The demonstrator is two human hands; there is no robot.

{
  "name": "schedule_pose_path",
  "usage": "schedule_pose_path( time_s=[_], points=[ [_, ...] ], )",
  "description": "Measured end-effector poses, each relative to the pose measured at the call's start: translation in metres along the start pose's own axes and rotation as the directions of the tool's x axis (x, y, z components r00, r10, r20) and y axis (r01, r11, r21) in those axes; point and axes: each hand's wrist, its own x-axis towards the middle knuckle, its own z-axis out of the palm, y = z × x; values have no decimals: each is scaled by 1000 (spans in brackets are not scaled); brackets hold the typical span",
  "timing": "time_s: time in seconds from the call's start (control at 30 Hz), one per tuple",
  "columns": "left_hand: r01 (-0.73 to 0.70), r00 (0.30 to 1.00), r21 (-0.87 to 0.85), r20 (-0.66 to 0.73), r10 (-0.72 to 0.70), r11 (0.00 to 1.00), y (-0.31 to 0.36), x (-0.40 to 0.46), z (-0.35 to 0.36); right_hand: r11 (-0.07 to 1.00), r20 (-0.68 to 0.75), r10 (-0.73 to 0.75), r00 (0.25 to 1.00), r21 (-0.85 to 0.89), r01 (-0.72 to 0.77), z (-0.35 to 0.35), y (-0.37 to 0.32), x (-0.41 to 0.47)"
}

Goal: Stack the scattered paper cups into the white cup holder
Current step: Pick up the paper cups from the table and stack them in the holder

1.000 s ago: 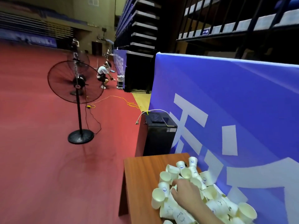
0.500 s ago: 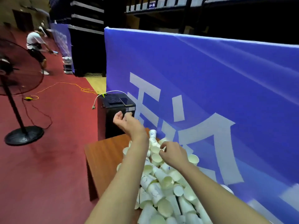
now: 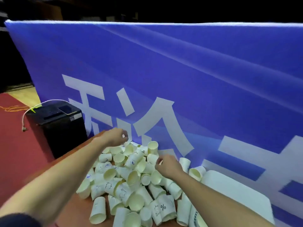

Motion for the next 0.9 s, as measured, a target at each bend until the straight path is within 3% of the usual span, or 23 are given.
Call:
schedule_pose_path(
  time_s=[0.03, 0.1, 0.2, 0.33, 0.5, 0.9],
  points=[
    [-7, 995, -125, -100, -6, 992, 10, -1, 17, 1000, 30, -5, 1000, -29, 5, 8, 10, -4],
    [-58, 984, -177, -178, 26, 982, 29, -7, 62, 997, 68, 13, 998, -73, -8, 15, 31, -7],
    [-93, 995, -152, -51, 86, 984, 50, -16, 120, 986, 113, 76, 991, -158, -58, 22, 62, -12],
    [-11, 993, -255, 113, 41, 967, 54, 0, 158, 965, 137, 120, 983, -247, -84, 42, 90, -21],
    [86, 933, -279, 360, 21, 956, 41, 25, 188, 921, 165, 147, 975, -383, -74, 86, 113, -31],
    [307, 811, -352, 583, -49, 884, 65, 70, 247, 835, 285, 228, 931, -550, -36, 137, 141, -14]
  ],
)
